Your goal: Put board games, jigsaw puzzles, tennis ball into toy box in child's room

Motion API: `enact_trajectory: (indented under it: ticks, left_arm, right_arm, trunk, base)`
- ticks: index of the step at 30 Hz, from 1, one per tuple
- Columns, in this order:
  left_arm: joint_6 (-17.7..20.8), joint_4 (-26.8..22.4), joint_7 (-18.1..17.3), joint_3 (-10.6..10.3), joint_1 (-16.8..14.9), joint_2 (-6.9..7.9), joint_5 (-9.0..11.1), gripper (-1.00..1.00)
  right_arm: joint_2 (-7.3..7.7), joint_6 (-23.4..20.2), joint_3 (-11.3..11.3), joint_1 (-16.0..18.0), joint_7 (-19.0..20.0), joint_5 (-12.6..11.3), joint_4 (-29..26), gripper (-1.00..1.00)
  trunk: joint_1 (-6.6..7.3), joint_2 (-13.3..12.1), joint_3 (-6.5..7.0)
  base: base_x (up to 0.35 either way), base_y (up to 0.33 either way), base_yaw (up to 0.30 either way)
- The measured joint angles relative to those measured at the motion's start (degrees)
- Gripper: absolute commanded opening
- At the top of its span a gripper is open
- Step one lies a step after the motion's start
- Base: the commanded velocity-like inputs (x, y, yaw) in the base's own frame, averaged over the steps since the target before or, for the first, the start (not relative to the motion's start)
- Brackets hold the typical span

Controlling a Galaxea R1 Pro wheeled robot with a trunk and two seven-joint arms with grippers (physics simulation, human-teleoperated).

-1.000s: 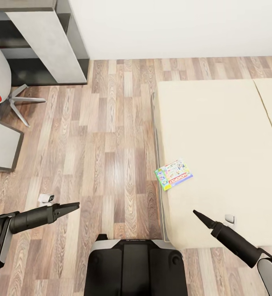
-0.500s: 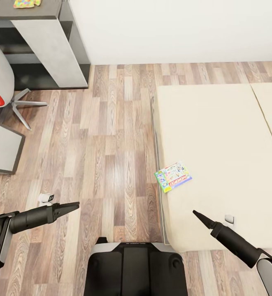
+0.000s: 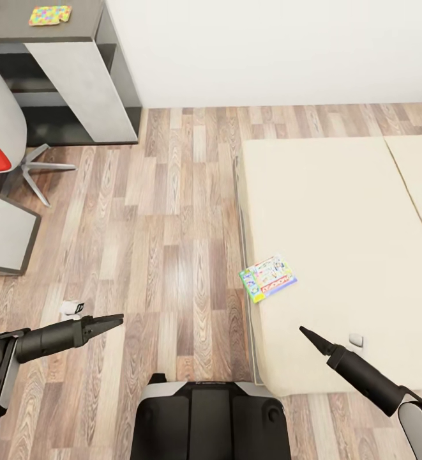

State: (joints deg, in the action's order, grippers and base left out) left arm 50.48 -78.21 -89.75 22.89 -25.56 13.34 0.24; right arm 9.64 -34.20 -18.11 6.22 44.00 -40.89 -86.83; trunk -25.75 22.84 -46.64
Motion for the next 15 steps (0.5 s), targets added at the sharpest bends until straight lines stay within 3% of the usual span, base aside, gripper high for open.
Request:
enact_trajectory:
  ticks: [15]
  left_arm:
    - [-0.03,0.00,0.00,0.04,0.00,0.00,0.00,1.00]
  right_arm:
    - [0.05,1.92,-0.02,0.00,0.09,0.09,2.49,1.00]
  trunk:
    - [0.00,0.00,1.43]
  base:
    - [0.000,0.000,0.000]
